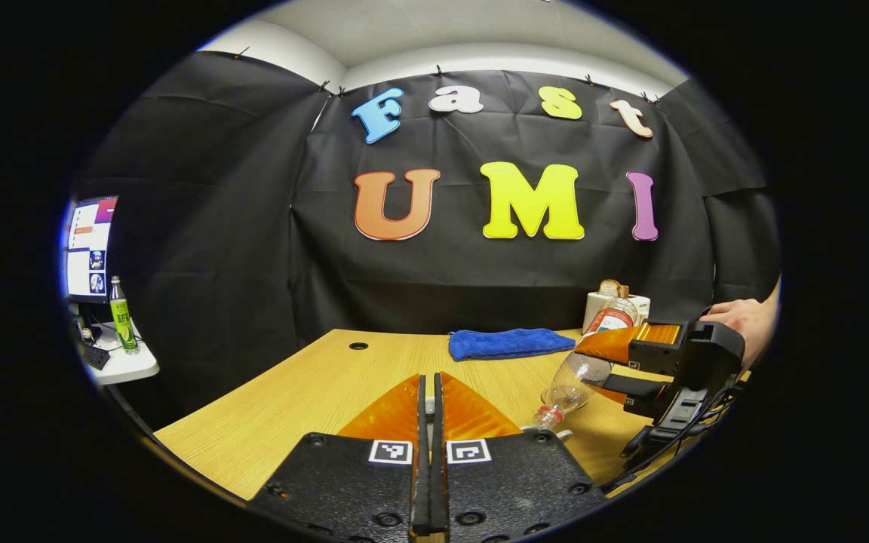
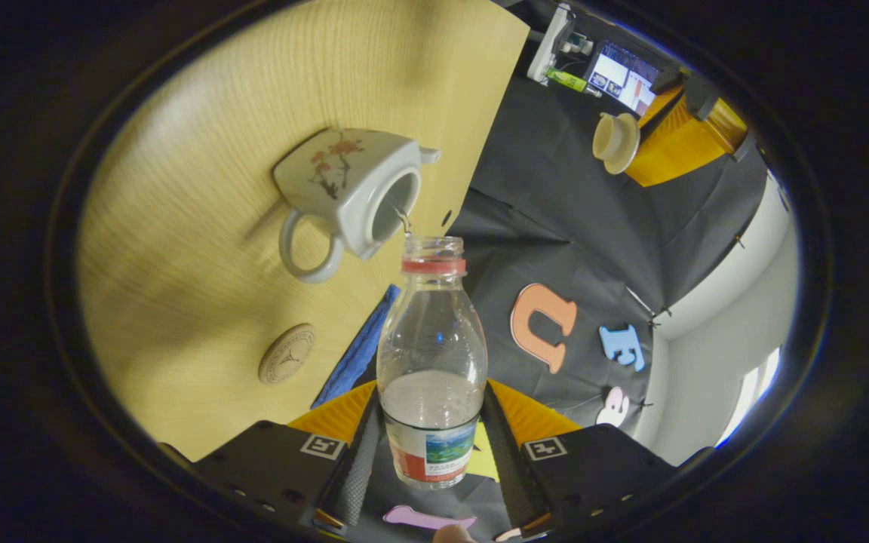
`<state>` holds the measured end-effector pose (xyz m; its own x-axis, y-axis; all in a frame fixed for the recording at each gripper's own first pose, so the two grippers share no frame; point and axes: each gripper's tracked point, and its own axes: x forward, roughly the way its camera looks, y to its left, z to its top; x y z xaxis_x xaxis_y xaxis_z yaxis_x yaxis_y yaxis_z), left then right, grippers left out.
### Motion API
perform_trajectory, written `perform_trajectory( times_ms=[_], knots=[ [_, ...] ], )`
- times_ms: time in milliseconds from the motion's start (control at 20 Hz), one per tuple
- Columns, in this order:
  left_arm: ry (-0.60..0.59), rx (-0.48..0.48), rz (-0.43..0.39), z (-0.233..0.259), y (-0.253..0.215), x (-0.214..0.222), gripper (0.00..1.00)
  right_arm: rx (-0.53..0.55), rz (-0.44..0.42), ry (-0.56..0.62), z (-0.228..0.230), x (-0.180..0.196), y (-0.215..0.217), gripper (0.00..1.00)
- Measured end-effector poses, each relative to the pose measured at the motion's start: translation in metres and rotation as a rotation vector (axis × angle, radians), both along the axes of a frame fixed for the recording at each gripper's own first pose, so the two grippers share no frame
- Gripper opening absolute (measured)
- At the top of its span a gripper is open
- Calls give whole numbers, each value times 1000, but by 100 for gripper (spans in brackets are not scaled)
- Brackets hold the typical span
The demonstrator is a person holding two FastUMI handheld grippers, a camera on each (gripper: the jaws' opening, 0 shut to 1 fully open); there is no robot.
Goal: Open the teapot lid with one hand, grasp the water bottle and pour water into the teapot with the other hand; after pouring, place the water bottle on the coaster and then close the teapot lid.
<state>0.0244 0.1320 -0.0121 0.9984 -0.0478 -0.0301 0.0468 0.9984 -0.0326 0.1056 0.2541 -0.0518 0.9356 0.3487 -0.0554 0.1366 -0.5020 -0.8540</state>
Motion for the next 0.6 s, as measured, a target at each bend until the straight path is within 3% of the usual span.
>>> perform_trajectory(
  times_ms=[600],
  knots=[
    [5,3,0,-1,2,-2,3,-59,23,-45,7,0,4,72]
  ],
)
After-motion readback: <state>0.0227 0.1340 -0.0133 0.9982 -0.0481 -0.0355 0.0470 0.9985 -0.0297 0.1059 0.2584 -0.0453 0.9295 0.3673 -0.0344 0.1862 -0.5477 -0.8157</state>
